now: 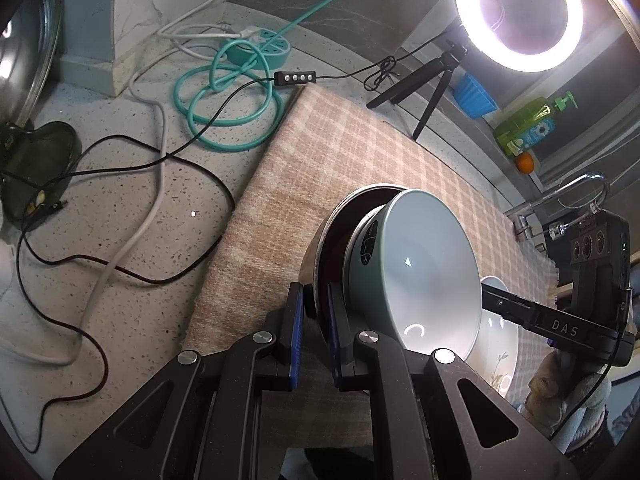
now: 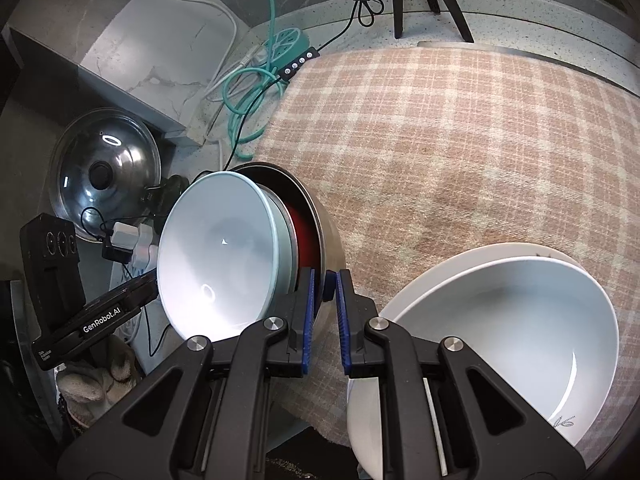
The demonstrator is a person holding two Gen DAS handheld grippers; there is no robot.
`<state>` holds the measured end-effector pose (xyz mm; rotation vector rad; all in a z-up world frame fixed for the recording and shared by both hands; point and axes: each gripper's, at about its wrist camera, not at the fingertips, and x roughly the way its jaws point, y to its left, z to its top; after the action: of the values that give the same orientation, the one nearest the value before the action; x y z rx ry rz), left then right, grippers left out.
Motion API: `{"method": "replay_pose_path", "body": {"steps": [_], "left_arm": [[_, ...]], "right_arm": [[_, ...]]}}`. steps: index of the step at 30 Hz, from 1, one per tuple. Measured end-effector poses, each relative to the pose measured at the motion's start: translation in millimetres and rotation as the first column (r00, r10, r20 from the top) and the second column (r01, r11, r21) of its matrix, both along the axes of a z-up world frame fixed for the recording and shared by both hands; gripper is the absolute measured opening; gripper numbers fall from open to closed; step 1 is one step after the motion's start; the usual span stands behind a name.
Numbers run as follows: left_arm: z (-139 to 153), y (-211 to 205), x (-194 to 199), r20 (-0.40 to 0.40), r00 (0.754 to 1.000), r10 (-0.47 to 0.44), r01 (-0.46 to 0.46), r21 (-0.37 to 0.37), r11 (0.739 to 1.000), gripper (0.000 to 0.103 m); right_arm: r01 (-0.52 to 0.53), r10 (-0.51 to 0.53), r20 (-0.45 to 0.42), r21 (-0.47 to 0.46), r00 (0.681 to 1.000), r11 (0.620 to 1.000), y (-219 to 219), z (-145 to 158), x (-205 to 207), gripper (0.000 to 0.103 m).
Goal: Organize plates and bowls
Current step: 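Carry the bowl stack over the white plate stack and lower it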
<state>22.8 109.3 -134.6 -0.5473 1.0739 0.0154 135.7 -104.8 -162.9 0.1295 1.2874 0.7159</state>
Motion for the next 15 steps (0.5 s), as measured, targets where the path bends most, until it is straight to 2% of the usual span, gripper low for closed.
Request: {"method": "replay_pose_path", "body": {"steps": [15], "left_arm": [[35.8, -34.3, 3.8, 0.079, 0.994, -0.080, 0.081, -0.009, 0.997, 0.010]], "right_arm": [[0.068, -0.069, 0.034, 0.036, 0.997, 0.997, -54.0, 39.3, -17.6, 0.011]]}}
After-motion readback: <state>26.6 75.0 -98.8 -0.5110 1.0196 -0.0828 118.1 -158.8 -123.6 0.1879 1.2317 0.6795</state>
